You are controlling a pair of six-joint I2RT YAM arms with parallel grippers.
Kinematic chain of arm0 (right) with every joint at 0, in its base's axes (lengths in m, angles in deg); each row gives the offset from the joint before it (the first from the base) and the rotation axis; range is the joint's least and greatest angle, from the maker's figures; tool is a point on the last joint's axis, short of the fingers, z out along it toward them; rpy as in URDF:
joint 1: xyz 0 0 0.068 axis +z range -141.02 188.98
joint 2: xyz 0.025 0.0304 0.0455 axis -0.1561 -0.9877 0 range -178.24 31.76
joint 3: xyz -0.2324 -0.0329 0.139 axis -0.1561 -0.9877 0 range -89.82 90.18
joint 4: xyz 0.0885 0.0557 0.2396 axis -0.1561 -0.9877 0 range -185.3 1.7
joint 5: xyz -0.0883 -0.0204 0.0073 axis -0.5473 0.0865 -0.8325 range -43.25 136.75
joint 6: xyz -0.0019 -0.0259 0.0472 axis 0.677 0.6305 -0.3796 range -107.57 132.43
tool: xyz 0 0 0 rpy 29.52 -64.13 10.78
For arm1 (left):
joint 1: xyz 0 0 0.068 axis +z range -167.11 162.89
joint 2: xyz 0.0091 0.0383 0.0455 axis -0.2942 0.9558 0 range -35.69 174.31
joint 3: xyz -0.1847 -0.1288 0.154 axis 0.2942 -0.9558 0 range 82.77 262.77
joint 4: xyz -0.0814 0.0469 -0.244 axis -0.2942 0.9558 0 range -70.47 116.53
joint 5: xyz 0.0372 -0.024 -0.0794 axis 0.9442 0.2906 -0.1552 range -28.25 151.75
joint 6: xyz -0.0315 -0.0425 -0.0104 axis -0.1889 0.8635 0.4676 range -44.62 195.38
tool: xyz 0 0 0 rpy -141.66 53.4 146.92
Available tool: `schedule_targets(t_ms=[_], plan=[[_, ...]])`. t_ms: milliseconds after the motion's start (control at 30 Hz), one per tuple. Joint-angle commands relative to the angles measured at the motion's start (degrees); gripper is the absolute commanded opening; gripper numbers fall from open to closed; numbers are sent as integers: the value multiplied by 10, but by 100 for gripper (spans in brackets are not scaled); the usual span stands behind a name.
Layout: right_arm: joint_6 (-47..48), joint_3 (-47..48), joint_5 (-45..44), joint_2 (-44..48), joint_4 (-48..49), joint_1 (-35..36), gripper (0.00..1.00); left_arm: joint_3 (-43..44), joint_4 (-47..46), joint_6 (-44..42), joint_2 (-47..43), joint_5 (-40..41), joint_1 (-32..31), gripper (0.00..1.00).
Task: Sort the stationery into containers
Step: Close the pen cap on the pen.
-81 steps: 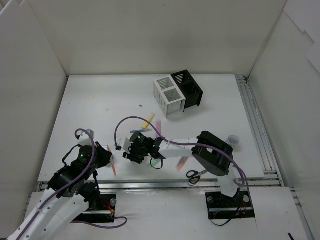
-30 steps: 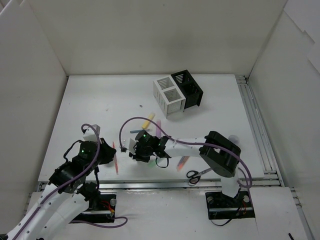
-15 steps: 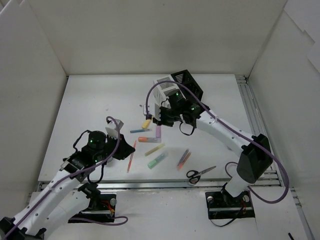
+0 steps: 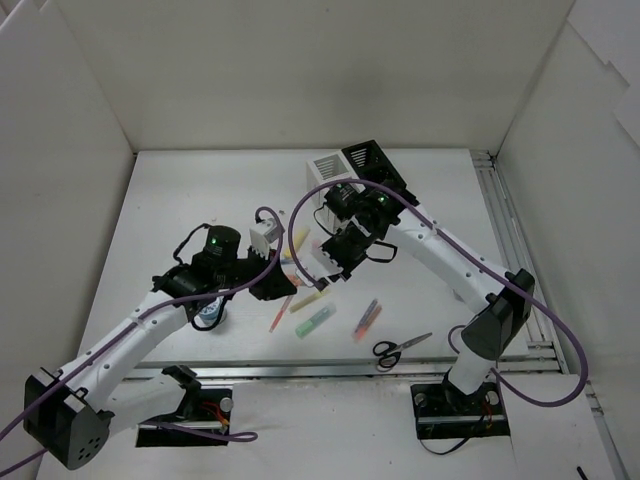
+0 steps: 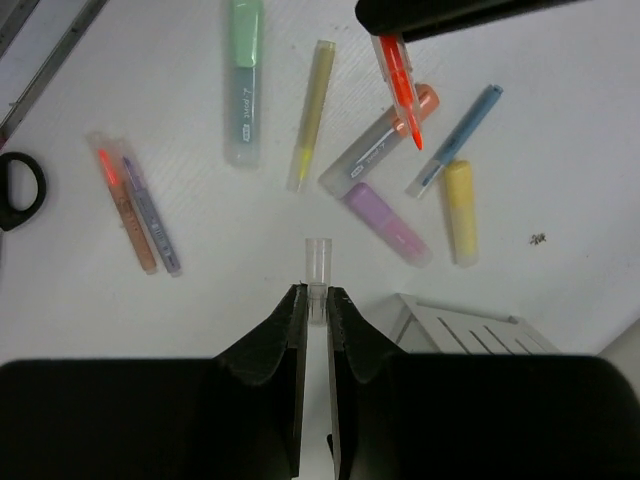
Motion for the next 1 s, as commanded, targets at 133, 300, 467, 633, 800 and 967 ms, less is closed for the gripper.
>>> schedule_targets(t_ms=[133, 300, 467, 633, 800, 967], plan=[[32, -40, -5, 35, 46, 13, 0, 45, -21, -22, 40, -78, -3, 0], [17, -59, 6, 51, 92, 16, 0, 29, -40, -9, 40, -105, -3, 0], [9, -64, 4, 51, 115, 16, 0, 28, -44, -6, 41, -113, -3, 0], [10, -71, 7, 56, 129, 15, 0, 33, -40, -7, 46, -110, -3, 0], [15, -83, 1, 68, 130, 19, 0, 28, -35, -6, 39, -87, -3, 0], [18, -102, -2, 86, 130, 26, 0, 27, -34, -8, 35, -77, 3, 0]])
